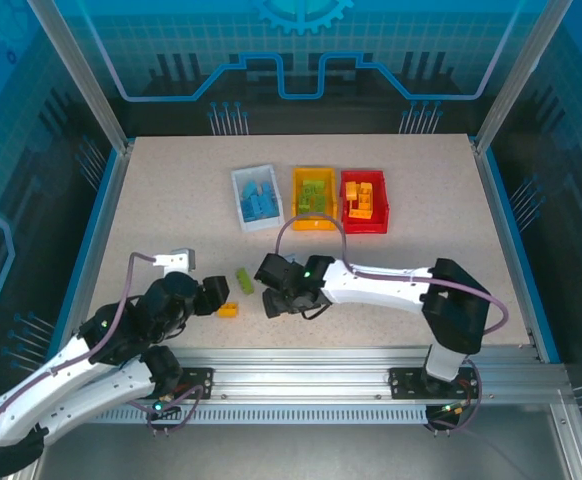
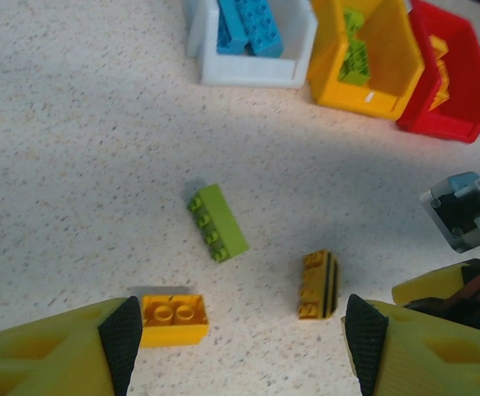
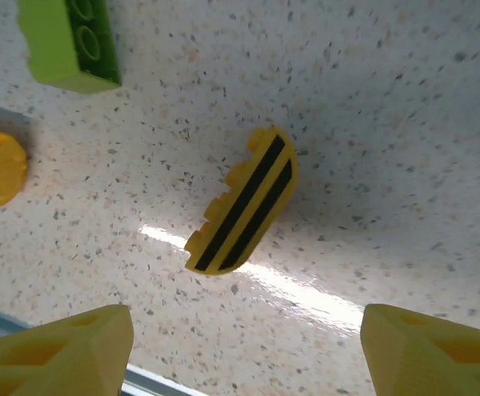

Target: Sort the legos into containers by color

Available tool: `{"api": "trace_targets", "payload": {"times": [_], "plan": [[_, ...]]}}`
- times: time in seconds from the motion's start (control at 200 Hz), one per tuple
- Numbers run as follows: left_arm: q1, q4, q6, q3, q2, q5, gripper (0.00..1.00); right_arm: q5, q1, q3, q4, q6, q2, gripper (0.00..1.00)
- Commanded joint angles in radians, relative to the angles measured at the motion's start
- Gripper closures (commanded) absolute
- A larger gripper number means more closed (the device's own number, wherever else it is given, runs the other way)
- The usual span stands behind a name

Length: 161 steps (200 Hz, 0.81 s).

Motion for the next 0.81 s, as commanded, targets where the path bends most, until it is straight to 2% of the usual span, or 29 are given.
{"api": "trace_targets", "payload": {"times": [0.0, 0.165, 0.385, 0.51, 0.625, 0.8], "plan": [[-0.004, -0.066, -0.044, -0.023, -0.016, -0.009, 0.29, -0.008, 0.001, 0.004, 0.067, 0.117, 0.046, 0.25], [-0.004, -0.071, -0.039, -0.034, -0.042, 0.013, 0.29, -0.026, -0.029, 0.030, 0.064, 0.148, 0.125, 0.30], [-0.004, 0.006, 0.003, -0.058, -0.054, 0.084, 0.25, -0.041, -0.067, 0.050, 0.083, 0.156, 0.180, 0.46], [-0.004, 0.096, 0.054, -0.085, -0.065, 0.176, 0.18, -0.023, -0.070, 0.057, 0.080, 0.155, 0.181, 0.64], [-0.003, 0.191, 0.094, -0.114, -0.079, 0.255, 0.12, 0.024, -0.075, 0.041, 0.062, 0.145, 0.136, 0.79], [-0.003, 0.344, 0.146, -0.116, -0.041, 0.322, 0.04, 0.141, -0.155, -0.009, -0.021, 0.063, -0.049, 0.82]]}}
